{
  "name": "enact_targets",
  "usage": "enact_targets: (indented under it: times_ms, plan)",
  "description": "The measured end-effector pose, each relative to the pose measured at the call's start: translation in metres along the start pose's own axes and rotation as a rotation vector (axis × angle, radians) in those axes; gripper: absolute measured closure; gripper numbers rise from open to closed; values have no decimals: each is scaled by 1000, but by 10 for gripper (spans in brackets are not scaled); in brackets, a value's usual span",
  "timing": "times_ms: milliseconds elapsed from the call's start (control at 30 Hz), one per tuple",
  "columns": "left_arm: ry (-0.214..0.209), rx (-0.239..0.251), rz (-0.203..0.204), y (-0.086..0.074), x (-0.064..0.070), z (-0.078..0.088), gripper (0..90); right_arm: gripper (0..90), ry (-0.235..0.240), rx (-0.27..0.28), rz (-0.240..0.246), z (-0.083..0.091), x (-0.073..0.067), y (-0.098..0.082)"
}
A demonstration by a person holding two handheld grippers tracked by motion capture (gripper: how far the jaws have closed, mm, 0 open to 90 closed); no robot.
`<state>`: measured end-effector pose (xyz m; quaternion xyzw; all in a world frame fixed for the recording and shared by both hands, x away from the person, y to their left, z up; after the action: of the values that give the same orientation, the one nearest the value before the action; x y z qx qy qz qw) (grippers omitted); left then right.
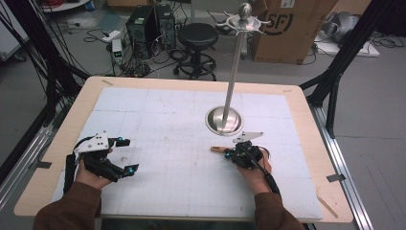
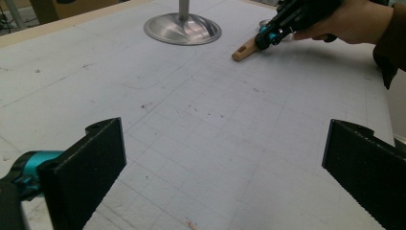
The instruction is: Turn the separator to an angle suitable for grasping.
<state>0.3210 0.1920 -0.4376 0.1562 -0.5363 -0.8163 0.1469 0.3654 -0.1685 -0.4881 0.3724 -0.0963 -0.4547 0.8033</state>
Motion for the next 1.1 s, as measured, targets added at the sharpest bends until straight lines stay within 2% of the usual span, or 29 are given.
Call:
enact_targets:
  times_ms: [200, 400, 567, 667, 933, 1033, 1100]
  plan:
    - [-3, -5, -2, -1, 0, 0, 17, 896, -11, 7, -7, -1, 2, 5]
    - [-1, -3, -4, -1, 0, 0, 17, 895, 4, 8, -11, 1, 1, 6]
    - [-2, 0, -4, 0, 0, 1, 17, 888, 40, 49, -15, 17, -2, 10]
    - [-4, 3, -4, 0, 1, 1, 17, 838, 71, 68, -6, 29, -5, 11]
    - [0, 7, -5, 1, 1, 2, 17, 815, 80, 124, 8, 51, -6, 12]
    - [-2, 7, -5, 1, 1, 2, 17, 831, 62, 144, 1, 56, 1, 12]
    - [-3, 7, -7, 1, 1, 2, 17, 862, 39, 148, -29, 58, 13, 12]
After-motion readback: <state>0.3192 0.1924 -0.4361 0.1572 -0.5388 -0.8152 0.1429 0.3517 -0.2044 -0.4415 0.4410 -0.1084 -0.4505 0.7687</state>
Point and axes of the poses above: each handheld gripper's, and its own axes: z roughly backward along the jaws, y roughly out of its top, x roughly to its right, the point moved 7 cm from there along -z, roughly forward along the jaws, and after that the axes turned 12 degrees about -z, right-handed, at the moved point
